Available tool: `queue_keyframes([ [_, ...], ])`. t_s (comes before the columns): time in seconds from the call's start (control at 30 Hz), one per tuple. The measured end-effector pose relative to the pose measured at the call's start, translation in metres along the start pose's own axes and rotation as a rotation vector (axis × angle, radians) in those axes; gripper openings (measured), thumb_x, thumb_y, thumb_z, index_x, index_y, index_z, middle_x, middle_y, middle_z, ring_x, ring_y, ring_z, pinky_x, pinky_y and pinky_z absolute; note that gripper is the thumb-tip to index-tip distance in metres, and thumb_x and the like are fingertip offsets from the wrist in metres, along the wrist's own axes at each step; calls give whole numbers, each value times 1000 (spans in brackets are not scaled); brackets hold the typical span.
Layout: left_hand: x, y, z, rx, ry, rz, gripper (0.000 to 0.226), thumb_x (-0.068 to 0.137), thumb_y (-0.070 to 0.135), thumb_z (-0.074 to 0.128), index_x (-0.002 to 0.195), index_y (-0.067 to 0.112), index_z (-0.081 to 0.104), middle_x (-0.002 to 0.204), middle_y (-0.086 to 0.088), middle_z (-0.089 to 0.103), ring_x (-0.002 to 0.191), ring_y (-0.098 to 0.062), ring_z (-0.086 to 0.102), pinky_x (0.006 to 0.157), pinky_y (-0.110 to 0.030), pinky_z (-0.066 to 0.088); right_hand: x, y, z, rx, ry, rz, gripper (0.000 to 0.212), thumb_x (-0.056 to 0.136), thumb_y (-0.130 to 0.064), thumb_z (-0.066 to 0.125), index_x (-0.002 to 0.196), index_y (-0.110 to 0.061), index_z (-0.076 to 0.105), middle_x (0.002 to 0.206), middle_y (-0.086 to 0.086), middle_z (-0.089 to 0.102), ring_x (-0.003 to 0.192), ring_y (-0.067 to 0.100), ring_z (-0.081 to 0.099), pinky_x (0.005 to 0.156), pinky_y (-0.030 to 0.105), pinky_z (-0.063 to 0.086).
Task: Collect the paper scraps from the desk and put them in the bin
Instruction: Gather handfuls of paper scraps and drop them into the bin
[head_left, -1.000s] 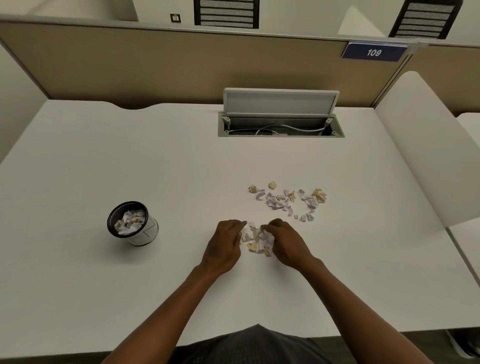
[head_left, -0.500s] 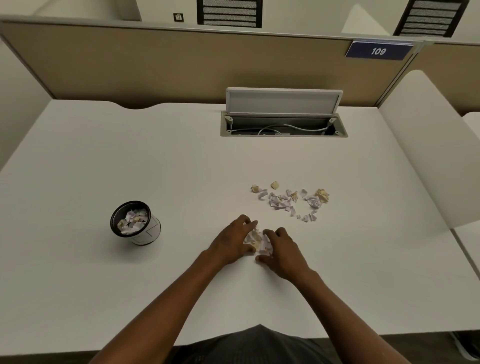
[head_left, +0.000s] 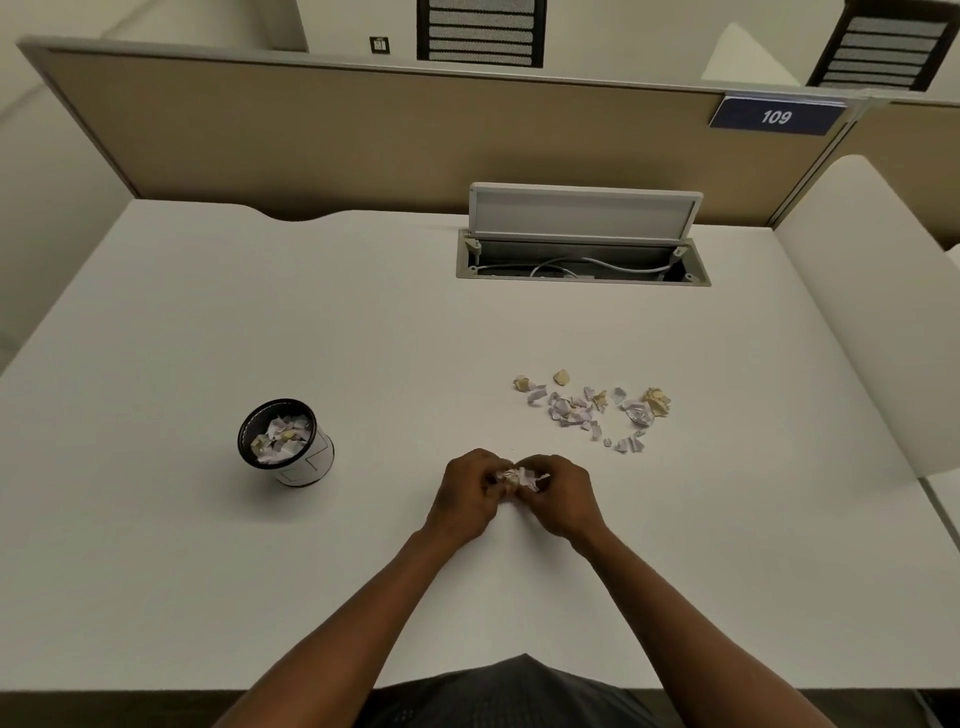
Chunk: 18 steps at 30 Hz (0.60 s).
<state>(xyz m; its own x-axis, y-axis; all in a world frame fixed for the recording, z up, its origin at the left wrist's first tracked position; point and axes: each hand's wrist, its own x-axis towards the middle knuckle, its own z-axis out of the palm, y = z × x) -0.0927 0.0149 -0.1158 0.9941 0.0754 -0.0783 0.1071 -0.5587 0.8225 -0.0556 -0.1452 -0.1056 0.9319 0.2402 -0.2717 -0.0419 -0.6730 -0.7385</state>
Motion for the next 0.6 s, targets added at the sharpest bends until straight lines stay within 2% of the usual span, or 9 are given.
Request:
queue_keyframes([
  [0.07, -3, -2, -4, -60, 50, -66, 24, 80, 8, 78, 104, 13, 77, 101, -1, 73, 92, -12, 67, 79, -11, 50, 2, -2, -1, 143, -58, 61, 24, 79, -28, 83, 102, -22, 76, 98, -2, 75, 85, 17, 71, 75, 26, 58],
  [0.2, -5, 0, -21, -136, 106, -126, 27, 79, 12, 82, 105, 17, 77, 102, 4, 75, 92, -7, 69, 80, -17, 56, 9, -17, -7, 383, -194, 27, 20, 77, -23, 85, 96, -19, 78, 90, 4, 77, 81, 24, 75, 81, 42, 63],
  [0.3, -5, 8, -43, -205, 144, -148, 27, 79, 17, 83, 106, 21, 78, 100, 9, 75, 90, 0, 68, 74, -10, 54, 15, -37, -12, 535, -282, -25, 22, 77, -21, 86, 98, -16, 78, 95, 10, 77, 85, 21, 74, 78, 33, 61],
  [0.37, -6, 14, -60, -245, 173, -147, 26, 79, 22, 83, 105, 23, 78, 99, 12, 75, 89, 2, 69, 75, -10, 54, 20, -52, -13, 613, -334, -48, 24, 78, -20, 85, 100, -14, 77, 100, 14, 75, 90, 22, 73, 80, 29, 59],
  [0.47, -9, 19, -86, -340, 234, -135, 23, 79, 25, 83, 101, 27, 79, 97, 14, 77, 90, 0, 70, 78, -12, 55, 27, -77, -12, 684, -401, -71, 26, 80, -20, 83, 104, -11, 76, 107, 17, 74, 98, 24, 73, 83, 27, 58],
  [0.6, -16, 21, -118, -435, 335, -121, 23, 80, 21, 82, 102, 27, 79, 97, 14, 77, 93, -2, 71, 77, -13, 54, 36, -116, -3, 718, -467, -124, 24, 83, -13, 80, 106, -9, 76, 108, 14, 75, 100, 24, 73, 84, 28, 58],
])
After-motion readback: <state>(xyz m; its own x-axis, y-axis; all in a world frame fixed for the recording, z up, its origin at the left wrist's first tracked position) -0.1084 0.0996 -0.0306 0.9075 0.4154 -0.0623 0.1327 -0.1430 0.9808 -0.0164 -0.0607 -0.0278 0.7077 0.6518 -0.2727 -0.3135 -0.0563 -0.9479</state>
